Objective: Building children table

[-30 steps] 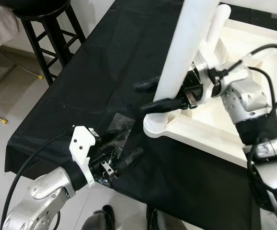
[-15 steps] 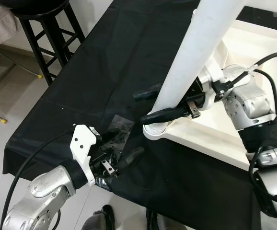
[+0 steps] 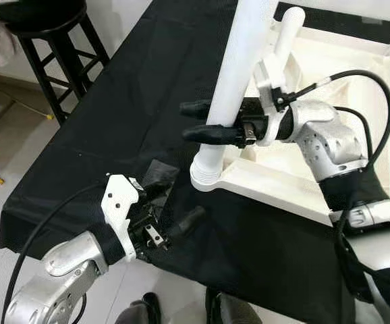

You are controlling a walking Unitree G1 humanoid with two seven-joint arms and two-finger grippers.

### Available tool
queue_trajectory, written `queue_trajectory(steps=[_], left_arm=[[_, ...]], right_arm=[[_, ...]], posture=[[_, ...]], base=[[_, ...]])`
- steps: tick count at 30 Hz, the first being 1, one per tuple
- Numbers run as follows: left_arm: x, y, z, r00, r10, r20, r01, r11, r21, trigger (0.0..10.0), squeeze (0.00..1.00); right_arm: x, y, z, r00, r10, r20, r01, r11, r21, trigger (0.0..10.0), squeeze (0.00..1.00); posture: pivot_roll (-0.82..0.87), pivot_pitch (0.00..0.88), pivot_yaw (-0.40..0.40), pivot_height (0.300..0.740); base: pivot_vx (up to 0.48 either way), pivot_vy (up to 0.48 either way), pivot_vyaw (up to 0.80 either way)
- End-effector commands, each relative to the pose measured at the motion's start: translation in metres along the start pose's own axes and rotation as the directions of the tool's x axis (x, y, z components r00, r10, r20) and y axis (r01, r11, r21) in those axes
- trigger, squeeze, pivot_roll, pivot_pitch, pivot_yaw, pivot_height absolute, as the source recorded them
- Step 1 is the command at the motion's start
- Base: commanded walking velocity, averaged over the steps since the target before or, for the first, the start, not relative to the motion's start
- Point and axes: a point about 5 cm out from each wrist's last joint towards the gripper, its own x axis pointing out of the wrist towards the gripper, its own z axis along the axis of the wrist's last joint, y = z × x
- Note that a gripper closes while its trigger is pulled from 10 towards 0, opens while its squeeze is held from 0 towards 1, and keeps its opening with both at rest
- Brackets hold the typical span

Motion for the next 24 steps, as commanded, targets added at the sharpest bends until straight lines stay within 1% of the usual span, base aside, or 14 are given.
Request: queue_trajectory(steps=[1,5,7,9,11,13,15,16,17,19,21,23,24], left_arm=[[-0.002,0.0,-0.004,1.0,-0.015,-0.024,0.014,1.0,-0.006,10.0,0.0],[-0.002,0.0,-0.004,1.0,-0.015,-0.024,0.015,1.0,-0.005,10.0,0.0],[0.0,0.0,-0.004,1.0,-0.02,-0.02,0.02,1.0,-0.004,10.0,0.0],[0.0,0.0,-0.004,1.0,-0.022,-0.019,0.022,1.0,-0.004,10.0,0.0],[0.002,0.001,-0.003,1.0,-0.026,-0.015,0.026,1.0,0.002,10.0,0.0],[0.002,0.001,-0.003,1.0,-0.026,-0.015,0.027,1.0,0.003,10.0,0.0],[0.003,0.003,-0.002,1.0,-0.027,-0.012,0.027,1.0,0.008,10.0,0.0],[0.003,0.003,-0.002,1.0,-0.027,-0.012,0.027,1.0,0.008,10.0,0.0],[0.003,0.003,-0.001,1.0,-0.028,-0.011,0.028,1.0,0.011,10.0,0.0],[0.003,0.004,-0.001,1.0,-0.029,-0.01,0.029,0.999,0.013,10.0,0.0],[0.004,0.004,0.0,0.999,-0.032,-0.008,0.033,0.999,0.018,10.0,0.0],[0.005,0.005,0.0,0.999,-0.034,-0.006,0.034,0.999,0.023,10.0,0.0],[0.005,0.005,0.001,0.999,-0.034,-0.006,0.035,0.999,0.024,10.0,0.0]], right_arm=[[-0.015,0.012,-0.067,0.959,-0.044,-0.28,0.1,0.977,0.189,10.0,0.0],[-0.016,0.012,-0.069,0.955,-0.044,-0.295,0.102,0.977,0.185,10.0,0.0],[-0.018,0.017,-0.071,0.934,-0.046,-0.353,0.121,0.974,0.193,10.0,0.0],[-0.018,0.019,-0.071,0.927,-0.052,-0.372,0.132,0.972,0.194,10.0,0.0],[-0.018,0.018,-0.072,0.913,-0.101,-0.394,0.192,0.961,0.197,10.0,0.0],[-0.018,0.018,-0.072,0.912,-0.109,-0.396,0.2,0.96,0.197,10.0,0.0],[-0.019,0.016,-0.074,0.899,-0.163,-0.407,0.263,0.943,0.202,10.0,0.0],[-0.019,0.016,-0.074,0.899,-0.163,-0.407,0.263,0.943,0.202,10.0,0.0],[-0.021,0.016,-0.076,0.888,-0.197,-0.415,0.302,0.931,0.204,10.0,0.0],[-0.022,0.015,-0.078,0.876,-0.228,-0.425,0.338,0.919,0.204,10.0,0.0],[-0.027,0.017,-0.081,0.844,-0.316,-0.434,0.431,0.88,0.198,10.0,0.0],[-0.03,0.022,-0.086,0.801,-0.398,-0.447,0.519,0.835,0.186,10.0,0.0],[-0.03,0.024,-0.088,0.789,-0.417,-0.452,0.538,0.823,0.181,10.0,0.0]], posture=[[-0.02,0.399,-0.017,0.74],[-0.02,0.399,-0.017,0.74],[-0.03,0.396,-0.016,0.74],[-0.03,0.396,-0.016,0.74],[-0.04,0.393,-0.017,0.74],[-0.04,0.393,-0.017,0.74],[-0.04,0.391,-0.014,0.74],[-0.04,0.391,-0.014,0.74],[-0.04,0.389,-0.013,0.74],[-0.04,0.389,-0.013,0.74],[-0.05,0.386,-0.018,0.74],[-0.05,0.385,-0.019,0.74],[-0.05,0.385,-0.019,0.74]], base=[[0.0,0.0,0.0],[0.0,0.0,0.0],[0.0,0.0,0.0],[0.0,0.0,0.0],[0.0,0.0,0.0],[0.0,0.0,0.0],[0.0,0.0,0.0],[0.0,0.0,0.0],[0.0,0.0,0.0],[0.0,0.0,0.0],[0.0,0.0,0.0],[0.0,0.0,0.0],[0.0,0.0,0.0]])
